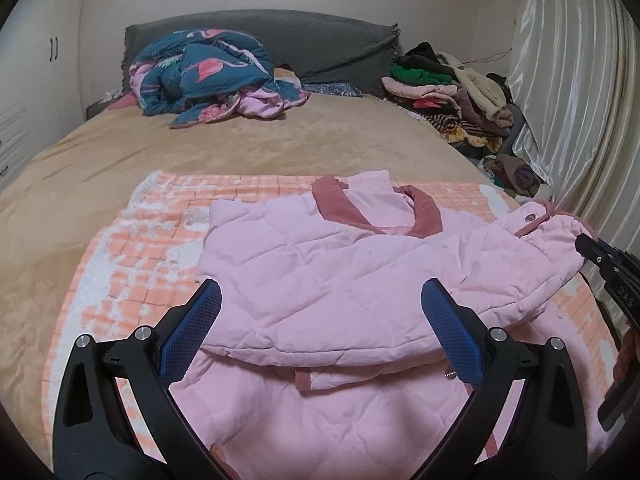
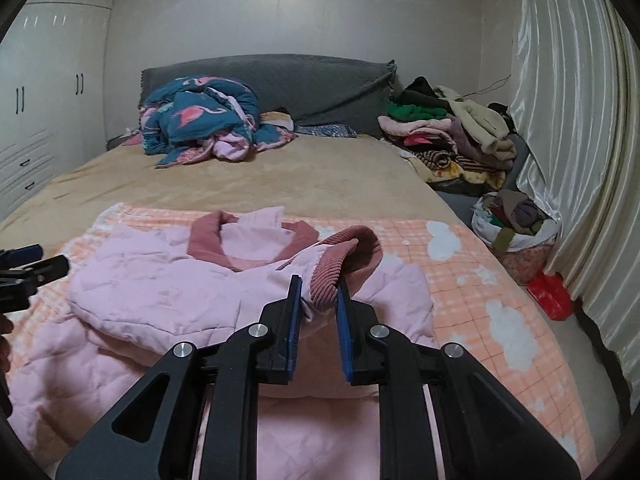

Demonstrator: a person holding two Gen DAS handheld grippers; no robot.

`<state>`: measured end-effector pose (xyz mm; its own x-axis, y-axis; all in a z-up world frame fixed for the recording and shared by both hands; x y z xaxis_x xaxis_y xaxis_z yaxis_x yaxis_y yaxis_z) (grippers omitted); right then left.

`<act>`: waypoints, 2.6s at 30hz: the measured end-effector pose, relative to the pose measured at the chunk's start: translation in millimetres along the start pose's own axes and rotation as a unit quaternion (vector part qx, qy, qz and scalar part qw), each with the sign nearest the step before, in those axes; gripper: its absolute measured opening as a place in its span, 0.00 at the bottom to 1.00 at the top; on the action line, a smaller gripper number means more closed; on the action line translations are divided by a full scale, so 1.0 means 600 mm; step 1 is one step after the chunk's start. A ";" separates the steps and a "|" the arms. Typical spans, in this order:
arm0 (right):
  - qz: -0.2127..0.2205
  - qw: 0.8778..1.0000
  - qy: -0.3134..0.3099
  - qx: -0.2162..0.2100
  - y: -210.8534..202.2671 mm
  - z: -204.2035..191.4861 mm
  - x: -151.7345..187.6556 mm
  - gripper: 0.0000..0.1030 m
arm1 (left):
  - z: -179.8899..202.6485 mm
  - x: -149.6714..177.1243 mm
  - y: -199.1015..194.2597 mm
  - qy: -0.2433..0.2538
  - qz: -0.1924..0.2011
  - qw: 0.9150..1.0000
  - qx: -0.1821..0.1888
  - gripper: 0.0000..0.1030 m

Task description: Fold large clothes

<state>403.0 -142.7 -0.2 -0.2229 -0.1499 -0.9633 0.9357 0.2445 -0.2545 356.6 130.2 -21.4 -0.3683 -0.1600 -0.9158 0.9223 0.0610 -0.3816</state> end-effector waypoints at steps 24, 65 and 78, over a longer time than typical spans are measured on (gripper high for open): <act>-0.084 0.993 0.082 0.016 0.062 0.039 0.078 0.54 | 0.039 0.051 0.064 -0.008 -0.059 0.997 0.049 0.91; -0.210 0.964 0.142 -0.077 0.103 -0.046 0.117 0.85 | -0.010 0.044 0.026 -0.046 -0.102 0.994 0.008 0.91; -0.119 0.977 0.152 -0.088 -0.031 -0.027 0.034 0.93 | 0.024 -0.002 -0.055 -0.030 -0.058 0.998 0.018 0.91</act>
<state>376.5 -134.5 -16.4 -0.5244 0.0622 -0.8492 0.7916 0.4030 -0.4593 328.3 114.4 -6.3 -0.4669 -0.2235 -0.8556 0.8775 0.0027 -0.4795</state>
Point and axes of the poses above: each gripper's, at about its wrist camera, not at the fingertips, and y roughly the way its jaws point, z to its right, x to its underside, the point moved 2 cm from there along y, roughly the way its jaws point, and after that the axes turned 15 degrees about z, right-handed, at the moved point
